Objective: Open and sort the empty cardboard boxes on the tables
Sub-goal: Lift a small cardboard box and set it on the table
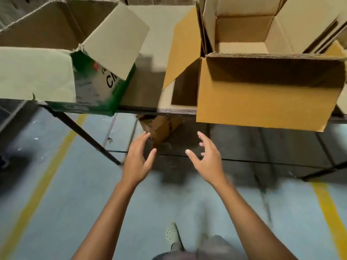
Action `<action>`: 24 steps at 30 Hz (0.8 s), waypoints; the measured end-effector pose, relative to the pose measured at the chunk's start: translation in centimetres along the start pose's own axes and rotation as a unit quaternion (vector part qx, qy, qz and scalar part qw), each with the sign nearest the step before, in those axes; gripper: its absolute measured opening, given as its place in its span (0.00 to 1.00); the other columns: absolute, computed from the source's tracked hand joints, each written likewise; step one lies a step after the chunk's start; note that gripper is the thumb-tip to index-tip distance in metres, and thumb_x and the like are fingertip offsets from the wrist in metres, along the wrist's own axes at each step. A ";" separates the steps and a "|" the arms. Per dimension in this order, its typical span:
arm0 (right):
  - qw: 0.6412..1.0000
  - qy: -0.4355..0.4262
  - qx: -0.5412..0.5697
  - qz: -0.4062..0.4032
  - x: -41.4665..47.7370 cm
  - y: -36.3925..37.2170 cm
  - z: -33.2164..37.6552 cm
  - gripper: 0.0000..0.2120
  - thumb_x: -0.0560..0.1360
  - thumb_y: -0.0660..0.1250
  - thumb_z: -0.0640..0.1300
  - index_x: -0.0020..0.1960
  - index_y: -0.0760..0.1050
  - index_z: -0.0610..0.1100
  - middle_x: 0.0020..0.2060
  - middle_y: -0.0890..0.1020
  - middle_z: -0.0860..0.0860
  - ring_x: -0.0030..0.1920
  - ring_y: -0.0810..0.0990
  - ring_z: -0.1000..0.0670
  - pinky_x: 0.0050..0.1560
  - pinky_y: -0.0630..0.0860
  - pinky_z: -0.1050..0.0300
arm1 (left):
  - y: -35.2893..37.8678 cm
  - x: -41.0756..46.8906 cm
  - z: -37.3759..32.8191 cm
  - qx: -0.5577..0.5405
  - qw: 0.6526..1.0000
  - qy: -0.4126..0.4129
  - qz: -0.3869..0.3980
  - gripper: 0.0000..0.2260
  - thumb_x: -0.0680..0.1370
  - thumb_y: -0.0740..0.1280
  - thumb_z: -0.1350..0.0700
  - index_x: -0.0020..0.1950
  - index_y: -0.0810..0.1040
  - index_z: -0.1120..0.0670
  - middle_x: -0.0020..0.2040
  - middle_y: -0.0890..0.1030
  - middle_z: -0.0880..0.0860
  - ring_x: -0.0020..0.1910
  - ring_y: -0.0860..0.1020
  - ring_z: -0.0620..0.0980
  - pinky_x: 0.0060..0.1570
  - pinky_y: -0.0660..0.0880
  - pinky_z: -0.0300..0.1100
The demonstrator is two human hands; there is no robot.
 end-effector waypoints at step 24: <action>0.989 -0.083 0.108 0.061 -9.8 8.9 10.0 0.29 0.77 0.71 0.50 0.75 0.67 0.50 0.69 0.74 0.52 0.62 0.75 0.55 0.54 0.79 0.55 | -13.3 -14.7 5.7 0.037 0.977 -0.110 -0.180 0.21 0.78 0.66 0.53 0.70 0.73 0.56 0.71 0.74 0.55 0.70 0.71 0.53 0.70 0.61 0.34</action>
Point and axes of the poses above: each hand's wrist, its own x-axis towards the middle knuckle, its own y-axis out of the palm, z = x × y, the point moved 8 cm from there along x, towards the middle knuckle
